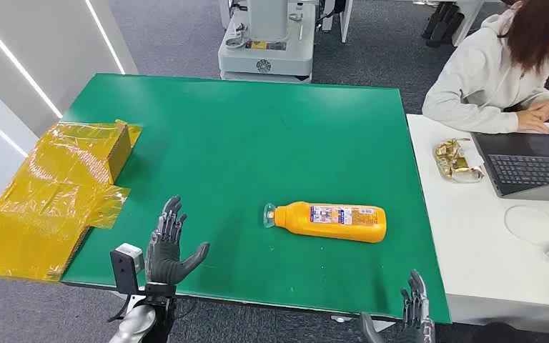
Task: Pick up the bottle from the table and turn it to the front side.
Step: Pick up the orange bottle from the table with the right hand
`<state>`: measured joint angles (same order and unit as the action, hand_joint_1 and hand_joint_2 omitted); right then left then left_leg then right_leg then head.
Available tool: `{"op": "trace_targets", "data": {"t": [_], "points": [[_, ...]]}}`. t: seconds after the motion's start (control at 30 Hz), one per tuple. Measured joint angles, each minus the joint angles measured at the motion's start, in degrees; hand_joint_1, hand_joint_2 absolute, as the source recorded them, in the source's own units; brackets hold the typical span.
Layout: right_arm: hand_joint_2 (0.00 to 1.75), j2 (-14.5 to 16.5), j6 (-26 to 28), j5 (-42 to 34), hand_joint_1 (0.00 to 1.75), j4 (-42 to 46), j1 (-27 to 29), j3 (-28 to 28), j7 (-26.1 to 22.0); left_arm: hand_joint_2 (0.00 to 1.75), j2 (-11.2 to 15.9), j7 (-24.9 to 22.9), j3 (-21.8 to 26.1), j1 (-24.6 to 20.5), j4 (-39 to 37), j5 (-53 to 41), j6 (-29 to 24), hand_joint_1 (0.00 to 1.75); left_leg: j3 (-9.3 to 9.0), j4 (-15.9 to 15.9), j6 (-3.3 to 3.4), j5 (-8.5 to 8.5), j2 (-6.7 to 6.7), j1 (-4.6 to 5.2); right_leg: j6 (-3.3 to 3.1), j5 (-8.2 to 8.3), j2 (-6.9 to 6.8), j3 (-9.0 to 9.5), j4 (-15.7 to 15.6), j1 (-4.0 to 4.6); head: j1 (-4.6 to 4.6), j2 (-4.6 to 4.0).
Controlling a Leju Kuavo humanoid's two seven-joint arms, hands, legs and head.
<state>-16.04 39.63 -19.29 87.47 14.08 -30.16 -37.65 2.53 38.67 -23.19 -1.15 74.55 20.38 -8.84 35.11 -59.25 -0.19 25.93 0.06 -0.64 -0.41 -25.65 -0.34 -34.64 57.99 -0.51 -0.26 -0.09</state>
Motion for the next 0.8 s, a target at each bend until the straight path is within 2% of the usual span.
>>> {"op": "trace_targets", "data": {"t": [0.5,0.7,0.8], "points": [[1.75,0.0,0.0,1.3,0.00,0.4,-0.2,0.0,0.4,1.75,-0.1,0.3,0.0,-2.8,-1.8,0.9,0.0,0.00,0.00,0.0,0.00,0.00,0.00,0.00,0.00,0.00,0.01,0.00,0.0,0.00,-0.01,0.00],[1.75,0.1,0.0,4.9,0.00,1.6,-0.2,0.2,1.1,1.75,-0.4,0.3,0.0,-3.0,-1.9,0.8,0.0,0.00,0.00,0.0,0.00,0.00,0.00,0.00,0.00,0.00,0.01,0.00,0.0,0.00,-0.01,0.00],[1.75,0.4,0.0,9.7,0.00,2.2,-0.7,0.5,2.6,1.75,-0.8,0.2,0.0,-3.2,-2.1,0.4,0.3,0.00,0.00,0.0,0.00,0.00,0.00,0.00,0.00,0.00,0.01,0.01,0.0,0.00,-0.01,0.00]]}}
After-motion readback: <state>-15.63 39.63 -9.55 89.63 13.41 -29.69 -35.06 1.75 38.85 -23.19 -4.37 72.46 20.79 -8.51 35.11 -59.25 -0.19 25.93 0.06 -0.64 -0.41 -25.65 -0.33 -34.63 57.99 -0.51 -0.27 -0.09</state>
